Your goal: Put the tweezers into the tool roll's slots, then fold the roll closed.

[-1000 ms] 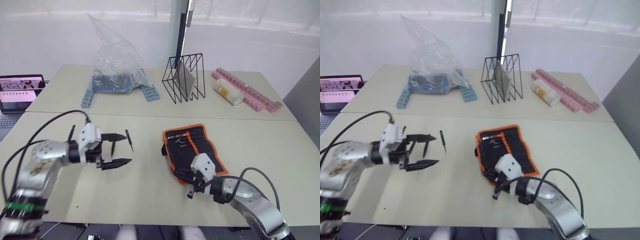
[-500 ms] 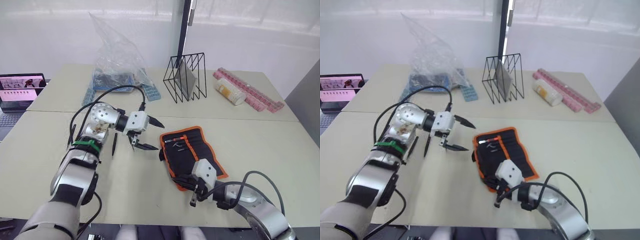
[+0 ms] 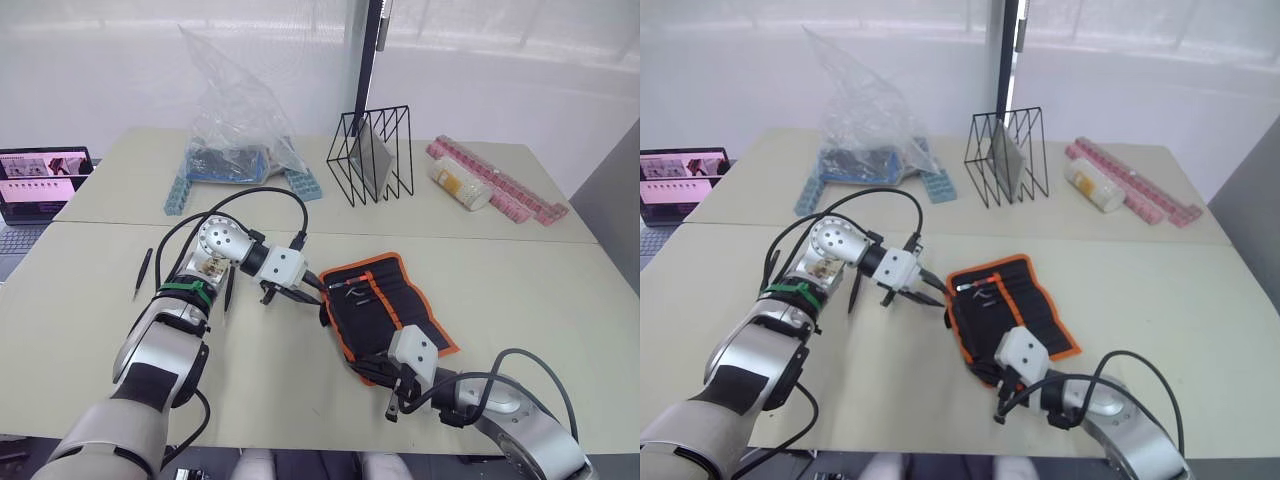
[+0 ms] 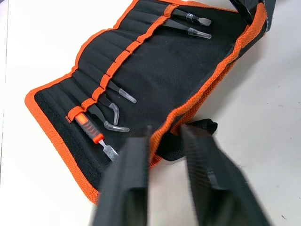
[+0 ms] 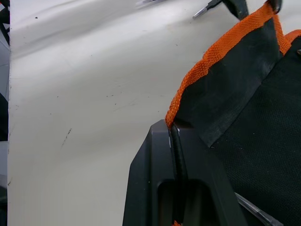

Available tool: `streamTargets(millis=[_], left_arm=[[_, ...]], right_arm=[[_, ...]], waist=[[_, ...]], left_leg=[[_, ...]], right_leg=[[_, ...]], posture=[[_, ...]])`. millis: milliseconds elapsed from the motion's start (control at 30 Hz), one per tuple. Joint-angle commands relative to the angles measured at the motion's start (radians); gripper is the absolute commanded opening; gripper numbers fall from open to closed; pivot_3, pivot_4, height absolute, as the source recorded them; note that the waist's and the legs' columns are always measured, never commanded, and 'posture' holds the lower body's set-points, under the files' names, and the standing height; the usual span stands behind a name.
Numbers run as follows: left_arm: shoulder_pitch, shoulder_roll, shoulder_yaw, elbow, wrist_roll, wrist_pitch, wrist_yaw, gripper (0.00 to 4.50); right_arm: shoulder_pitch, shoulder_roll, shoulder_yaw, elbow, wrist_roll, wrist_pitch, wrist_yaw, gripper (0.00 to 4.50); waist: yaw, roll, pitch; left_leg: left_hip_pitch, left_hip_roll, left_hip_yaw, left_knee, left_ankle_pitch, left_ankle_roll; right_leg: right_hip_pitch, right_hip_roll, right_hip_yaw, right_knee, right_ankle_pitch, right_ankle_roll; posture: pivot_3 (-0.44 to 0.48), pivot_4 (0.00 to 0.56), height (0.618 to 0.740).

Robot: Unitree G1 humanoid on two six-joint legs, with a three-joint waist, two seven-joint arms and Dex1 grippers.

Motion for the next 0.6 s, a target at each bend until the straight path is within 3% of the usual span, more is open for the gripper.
streamTargets(millis=[33,600], left_arm=[[0.036,0.013,-0.003,-0.059,-0.030,-0.009,-0.004,0.04],[0.270,0.079,0.008,-0.343,-0.030,0.028,0.077,0.04]], right_arm=[[0.005,-0.022,-0.011,-0.036,-0.006,-0.022,0.020,0.00],[0.007,-0.068,-0.039,-0.039,0.027,-0.003,0.095,0.00]], waist=[[0.000,0.000,0.000],[0.001,0.000,0.000]], left_leg=[[0.000,0.000,0.000,0.000,0.000,0.000],[0.001,0.000,0.000,0.001,0.000,0.000]], right_leg=[[0.000,0.000,0.000,0.000,0.000,0.000],[0.000,0.000,0.000,0.002,0.000,0.000]], posture=[[0.000,0.150,0.718],[0.000,0.150,0.718]])
